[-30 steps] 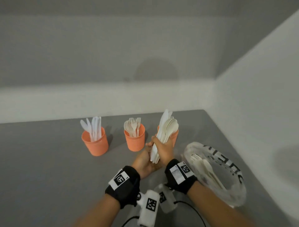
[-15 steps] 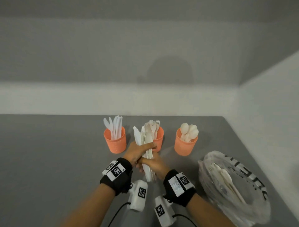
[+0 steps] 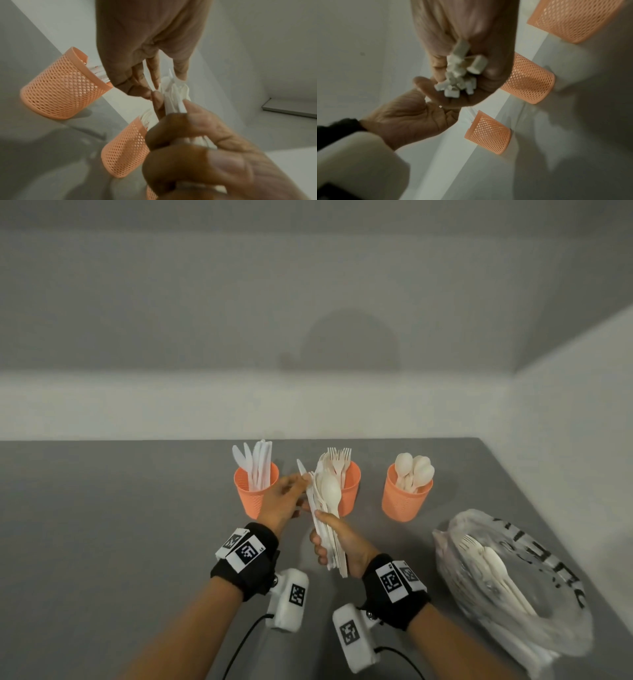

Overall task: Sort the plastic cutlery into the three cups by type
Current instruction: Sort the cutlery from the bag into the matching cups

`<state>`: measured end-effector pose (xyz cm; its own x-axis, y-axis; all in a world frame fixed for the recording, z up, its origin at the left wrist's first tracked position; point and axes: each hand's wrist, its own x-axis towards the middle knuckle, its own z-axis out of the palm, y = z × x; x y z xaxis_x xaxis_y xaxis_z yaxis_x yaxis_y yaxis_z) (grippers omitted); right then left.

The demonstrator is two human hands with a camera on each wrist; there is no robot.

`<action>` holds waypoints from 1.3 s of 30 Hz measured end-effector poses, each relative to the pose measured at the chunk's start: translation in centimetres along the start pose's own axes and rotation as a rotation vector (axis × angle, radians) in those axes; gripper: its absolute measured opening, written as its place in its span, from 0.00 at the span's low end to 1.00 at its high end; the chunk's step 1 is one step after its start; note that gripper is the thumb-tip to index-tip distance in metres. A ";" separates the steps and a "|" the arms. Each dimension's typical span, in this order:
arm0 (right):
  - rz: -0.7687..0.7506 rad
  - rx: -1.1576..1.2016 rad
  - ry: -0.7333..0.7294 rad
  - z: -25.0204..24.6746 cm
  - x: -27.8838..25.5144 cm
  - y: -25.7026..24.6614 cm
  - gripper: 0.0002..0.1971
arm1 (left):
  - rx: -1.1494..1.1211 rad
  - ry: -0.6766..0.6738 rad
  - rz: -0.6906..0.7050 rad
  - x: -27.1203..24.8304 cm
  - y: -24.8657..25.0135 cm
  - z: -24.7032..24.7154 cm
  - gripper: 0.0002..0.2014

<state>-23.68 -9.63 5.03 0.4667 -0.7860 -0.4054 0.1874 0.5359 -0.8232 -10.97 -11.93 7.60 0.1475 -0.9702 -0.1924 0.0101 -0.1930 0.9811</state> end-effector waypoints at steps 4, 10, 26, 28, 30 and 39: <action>-0.018 -0.090 0.034 0.0 0.1 0.1 0.08 | -0.001 0.047 0.028 0.2 -0.2 -0.6 0.07; -0.053 -0.128 0.053 -0.4 0.2 0.5 0.12 | -0.048 0.161 0.046 0.3 -0.3 -0.7 0.06; 0.034 0.002 0.029 -2.3 -0.4 0.2 0.07 | -0.087 0.174 0.008 1.1 0.6 -1.6 0.11; 0.037 -0.020 -0.039 -2.0 -0.7 -0.2 0.06 | -0.013 0.073 -0.060 1.2 0.5 -1.5 0.16; 0.043 -0.053 -0.102 -1.7 -0.9 -0.4 0.07 | 0.025 -0.055 -0.118 1.1 0.4 -1.2 0.16; 0.081 -0.201 -0.191 -2.1 -1.2 -0.8 0.13 | 0.019 -0.156 -0.191 1.8 1.1 -1.1 0.04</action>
<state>-26.18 -9.71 5.35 0.6313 -0.6606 -0.4062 -0.0230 0.5076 -0.8613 -9.63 -13.73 8.31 -0.0097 -0.9265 -0.3761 0.0048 -0.3761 0.9266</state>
